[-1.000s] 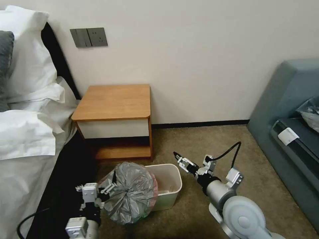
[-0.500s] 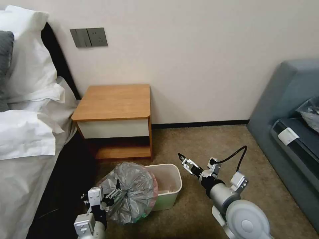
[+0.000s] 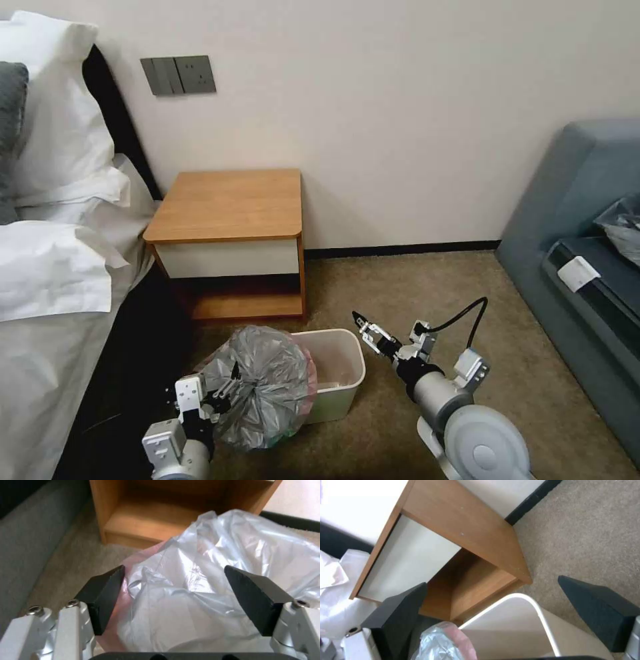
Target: Pick up the garbage bag from the table and place it over the trash can.
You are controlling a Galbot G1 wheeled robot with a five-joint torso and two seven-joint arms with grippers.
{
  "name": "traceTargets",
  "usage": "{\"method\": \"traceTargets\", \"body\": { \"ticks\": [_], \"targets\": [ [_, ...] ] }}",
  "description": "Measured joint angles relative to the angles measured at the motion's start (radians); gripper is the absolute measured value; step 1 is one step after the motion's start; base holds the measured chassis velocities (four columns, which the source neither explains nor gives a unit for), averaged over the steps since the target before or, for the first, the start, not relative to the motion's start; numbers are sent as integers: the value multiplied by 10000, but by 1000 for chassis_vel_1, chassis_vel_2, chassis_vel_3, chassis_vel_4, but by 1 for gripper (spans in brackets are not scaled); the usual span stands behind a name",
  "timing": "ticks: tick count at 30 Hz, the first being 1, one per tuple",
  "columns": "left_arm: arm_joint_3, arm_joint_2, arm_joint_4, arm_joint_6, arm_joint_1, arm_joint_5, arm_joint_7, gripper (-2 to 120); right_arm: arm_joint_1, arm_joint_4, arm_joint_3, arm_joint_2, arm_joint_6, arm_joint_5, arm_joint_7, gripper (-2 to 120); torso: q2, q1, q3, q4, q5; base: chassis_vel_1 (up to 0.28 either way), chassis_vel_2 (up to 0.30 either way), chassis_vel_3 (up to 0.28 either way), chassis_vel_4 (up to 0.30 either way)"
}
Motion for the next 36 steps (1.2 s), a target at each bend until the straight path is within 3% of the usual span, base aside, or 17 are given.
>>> {"method": "traceTargets", "body": {
  "ticks": [6,36],
  "targets": [
    [22,40,193,57,-93,-106,-41,87,-97,58,-24,41,23,-66,0,100,0,0,0,0,0,0,0,0,0],
    [669,54,751,156,-851,263,-7,88,-245,-19,31,80,117,-246,33,100,0,0,0,0,0,0,0,0,0]
  ]
}}
